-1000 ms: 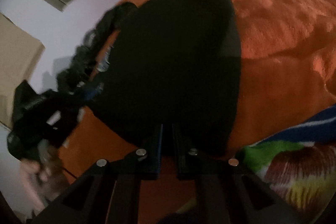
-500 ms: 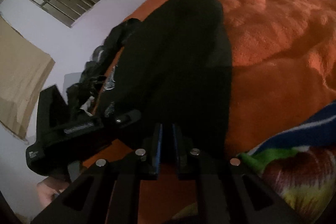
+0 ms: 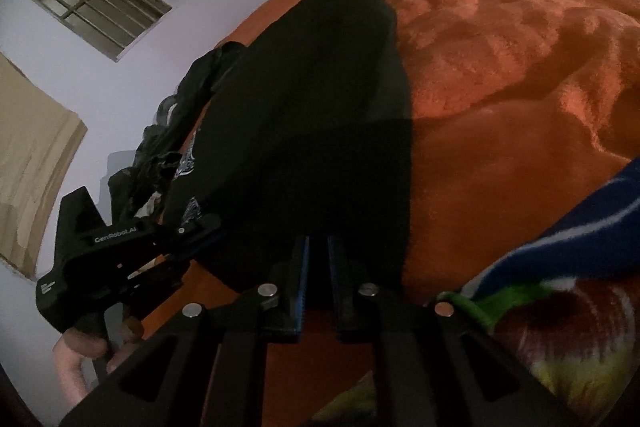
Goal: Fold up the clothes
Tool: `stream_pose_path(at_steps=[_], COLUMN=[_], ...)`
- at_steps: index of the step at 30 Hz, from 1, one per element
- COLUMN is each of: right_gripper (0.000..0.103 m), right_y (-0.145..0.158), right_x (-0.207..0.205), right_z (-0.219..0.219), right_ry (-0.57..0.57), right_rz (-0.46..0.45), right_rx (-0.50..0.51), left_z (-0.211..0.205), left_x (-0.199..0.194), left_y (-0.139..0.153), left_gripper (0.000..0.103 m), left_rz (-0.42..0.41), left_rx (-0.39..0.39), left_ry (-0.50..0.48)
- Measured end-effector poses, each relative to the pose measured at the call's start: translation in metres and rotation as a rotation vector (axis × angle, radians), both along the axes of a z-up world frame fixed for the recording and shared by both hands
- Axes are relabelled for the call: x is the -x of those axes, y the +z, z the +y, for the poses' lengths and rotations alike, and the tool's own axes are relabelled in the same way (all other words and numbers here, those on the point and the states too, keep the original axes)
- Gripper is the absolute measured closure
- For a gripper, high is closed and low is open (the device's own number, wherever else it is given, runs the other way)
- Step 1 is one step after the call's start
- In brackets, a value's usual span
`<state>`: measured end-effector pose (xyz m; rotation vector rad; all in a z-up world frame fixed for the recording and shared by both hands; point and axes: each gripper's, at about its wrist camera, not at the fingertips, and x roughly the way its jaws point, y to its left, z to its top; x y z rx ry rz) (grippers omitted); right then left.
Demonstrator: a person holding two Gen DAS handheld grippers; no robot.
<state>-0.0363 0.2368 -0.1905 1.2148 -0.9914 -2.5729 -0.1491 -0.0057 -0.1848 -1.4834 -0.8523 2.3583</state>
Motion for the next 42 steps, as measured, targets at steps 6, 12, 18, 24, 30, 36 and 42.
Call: stream_pose_path(at_steps=[6, 12, 18, 24, 30, 36, 42], right_gripper=[0.096, 0.096, 0.096, 0.096, 0.096, 0.096, 0.096], right_y=[0.001, 0.000, 0.000, 0.001, 0.002, 0.002, 0.002], right_x=[0.003, 0.005, 0.006, 0.006, 0.006, 0.006, 0.006], right_z=[-0.002, -0.003, -0.002, -0.002, -0.001, -0.001, -0.001], right_ry=[-0.003, -0.003, -0.003, -0.002, -0.002, -0.002, -0.003], right_rz=[-0.002, -0.004, -0.004, -0.006, -0.007, -0.007, -0.008], right_rx=[-0.004, -0.001, -0.002, -0.004, -0.003, -0.002, -0.001], left_z=[-0.004, -0.002, 0.000, 0.001, 0.000, -0.002, -0.002], left_x=[0.001, 0.007, 0.009, 0.010, 0.008, 0.005, 0.005], left_y=[-0.001, -0.004, -0.004, -0.004, -0.005, -0.005, -0.004], left_gripper=[0.092, 0.092, 0.092, 0.092, 0.092, 0.092, 0.092], left_rz=[0.002, -0.004, -0.004, -0.004, -0.007, -0.006, -0.007], left_rx=[-0.004, -0.030, -0.028, -0.028, -0.039, -0.038, -0.038], left_ry=[0.002, 0.005, 0.004, 0.004, 0.008, 0.008, 0.006])
